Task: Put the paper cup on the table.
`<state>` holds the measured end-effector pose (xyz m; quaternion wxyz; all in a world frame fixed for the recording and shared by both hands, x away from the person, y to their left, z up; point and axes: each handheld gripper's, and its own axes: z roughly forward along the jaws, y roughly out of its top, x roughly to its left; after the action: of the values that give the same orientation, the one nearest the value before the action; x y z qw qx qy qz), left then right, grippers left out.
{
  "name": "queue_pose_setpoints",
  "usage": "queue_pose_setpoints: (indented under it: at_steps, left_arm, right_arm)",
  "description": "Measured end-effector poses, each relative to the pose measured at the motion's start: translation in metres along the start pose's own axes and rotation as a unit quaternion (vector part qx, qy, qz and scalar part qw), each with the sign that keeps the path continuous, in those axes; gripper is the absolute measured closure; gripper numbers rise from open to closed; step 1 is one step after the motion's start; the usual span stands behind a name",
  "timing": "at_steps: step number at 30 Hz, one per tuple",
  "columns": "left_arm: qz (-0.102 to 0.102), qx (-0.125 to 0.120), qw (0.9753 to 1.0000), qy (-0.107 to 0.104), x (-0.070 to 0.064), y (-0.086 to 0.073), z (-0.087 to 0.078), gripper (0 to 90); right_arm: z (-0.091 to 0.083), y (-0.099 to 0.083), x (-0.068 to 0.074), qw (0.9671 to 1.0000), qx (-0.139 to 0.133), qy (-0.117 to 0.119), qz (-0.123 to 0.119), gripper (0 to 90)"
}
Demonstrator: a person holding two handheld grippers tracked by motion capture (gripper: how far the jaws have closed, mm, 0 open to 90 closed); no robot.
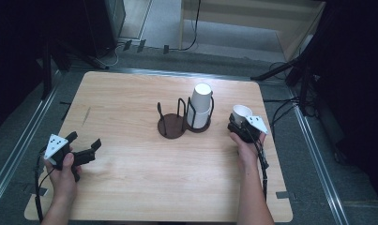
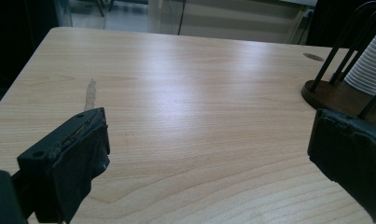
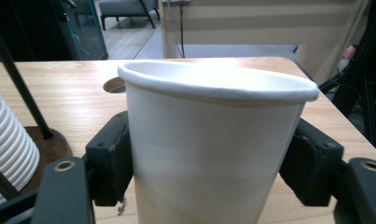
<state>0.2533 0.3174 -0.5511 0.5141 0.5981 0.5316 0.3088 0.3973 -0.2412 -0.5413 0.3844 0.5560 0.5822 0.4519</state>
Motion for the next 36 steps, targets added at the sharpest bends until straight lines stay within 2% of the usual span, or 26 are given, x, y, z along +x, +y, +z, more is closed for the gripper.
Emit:
queue_pose_setpoints:
  at_steps: [4,8,15,17,20,26,29,30,31,34,36]
  left_arm:
    - [0.000,0.000,1.0000,0.000,0.000,0.000,0.000,0.0]
    - [0.000,0.000,1.0000,0.000,0.000,0.000,0.000,0.0]
    - [-0.001,0.000,1.0000,0.000,0.000,0.000,0.000,0.0]
    - [-0.002,0.000,1.0000,0.000,0.000,0.000,0.000,0.0]
    - [-0.002,0.000,1.0000,0.000,0.000,0.000,0.000,0.0]
    - [-0.003,0.000,1.0000,0.001,0.000,0.000,0.000,0.0]
    - [-0.003,0.000,1.0000,0.001,0.000,0.000,0.000,0.0]
    - [-0.003,0.000,1.0000,0.000,0.000,0.000,0.000,0.0]
    - [-0.003,0.000,1.0000,0.000,0.000,0.000,0.000,0.0]
    - [-0.004,-0.001,1.0000,0.000,0.001,0.000,0.000,0.0]
    - [-0.003,-0.001,1.0000,0.000,0.001,0.000,0.000,0.0]
  right_arm:
    - [-0.001,0.000,-0.001,1.0000,0.005,0.002,0.005,23.7]
    - [-0.001,0.001,-0.002,0.9998,0.015,-0.005,0.015,15.9]
    - [-0.002,0.000,-0.001,0.9999,0.013,0.002,0.008,12.6]
    - [-0.002,0.000,0.000,0.9999,0.015,0.002,0.000,12.7]
    - [-0.003,0.000,0.001,0.9999,0.009,0.006,-0.002,22.0]
    - [-0.005,0.002,0.002,0.9999,0.001,0.013,-0.001,22.9]
    - [-0.006,0.003,0.001,0.9999,-0.001,0.016,-0.001,19.2]
    - [-0.007,0.004,0.002,0.9997,0.002,0.020,0.013,10.7]
    - [-0.007,0.004,0.002,0.9997,0.002,0.020,0.013,10.7]
    - [-0.011,0.008,0.003,0.9996,0.010,0.018,0.021,1.2]
    - [-0.012,0.009,0.003,0.9995,0.012,0.015,0.023,1.1]
